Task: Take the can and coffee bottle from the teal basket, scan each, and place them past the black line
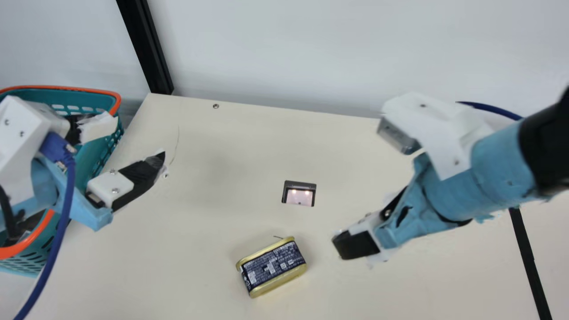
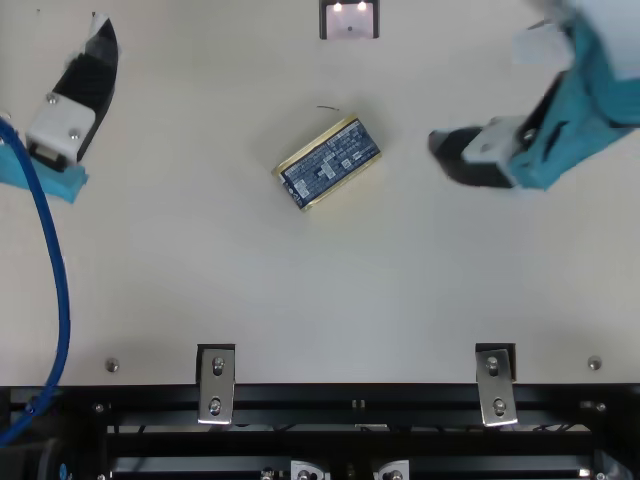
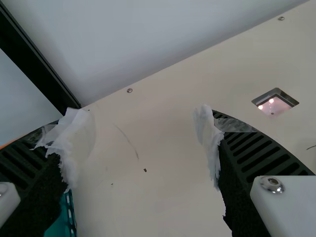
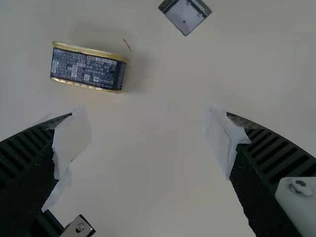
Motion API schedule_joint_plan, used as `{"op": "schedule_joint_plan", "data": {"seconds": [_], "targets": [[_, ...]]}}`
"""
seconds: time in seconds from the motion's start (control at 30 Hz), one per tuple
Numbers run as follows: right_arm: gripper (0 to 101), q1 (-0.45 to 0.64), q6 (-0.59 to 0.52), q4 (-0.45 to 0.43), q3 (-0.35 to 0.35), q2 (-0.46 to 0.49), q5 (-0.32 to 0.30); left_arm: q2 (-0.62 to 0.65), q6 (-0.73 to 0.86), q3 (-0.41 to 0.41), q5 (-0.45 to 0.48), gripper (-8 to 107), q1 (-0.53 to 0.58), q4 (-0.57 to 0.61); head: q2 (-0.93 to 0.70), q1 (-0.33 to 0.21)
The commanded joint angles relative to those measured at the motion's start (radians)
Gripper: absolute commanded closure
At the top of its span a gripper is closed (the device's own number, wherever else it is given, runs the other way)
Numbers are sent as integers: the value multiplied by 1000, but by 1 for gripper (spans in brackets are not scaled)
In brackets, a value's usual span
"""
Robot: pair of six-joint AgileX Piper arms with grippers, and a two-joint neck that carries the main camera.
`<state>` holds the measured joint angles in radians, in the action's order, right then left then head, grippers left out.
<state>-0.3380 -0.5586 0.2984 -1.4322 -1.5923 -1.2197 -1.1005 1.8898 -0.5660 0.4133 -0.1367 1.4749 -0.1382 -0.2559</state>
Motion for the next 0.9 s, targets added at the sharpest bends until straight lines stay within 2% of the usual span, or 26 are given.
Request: {"op": "schedule_joint_plan", "data": {"seconds": [0.0, 0.47, 0.87], "targets": [[0, -41, -47, -19, -9, -16, 0, 12, 6, 9, -5, 9, -7, 0, 7, -2], [0, -242, -333, -107, -79, -104, 0, 11, 5, 9, -2, 9, -5, 0, 7, -2], [0, -384, -532, -315, -121, -173, 0, 11, 5, 9, -2, 9, -5, 0, 7, -2]]}}
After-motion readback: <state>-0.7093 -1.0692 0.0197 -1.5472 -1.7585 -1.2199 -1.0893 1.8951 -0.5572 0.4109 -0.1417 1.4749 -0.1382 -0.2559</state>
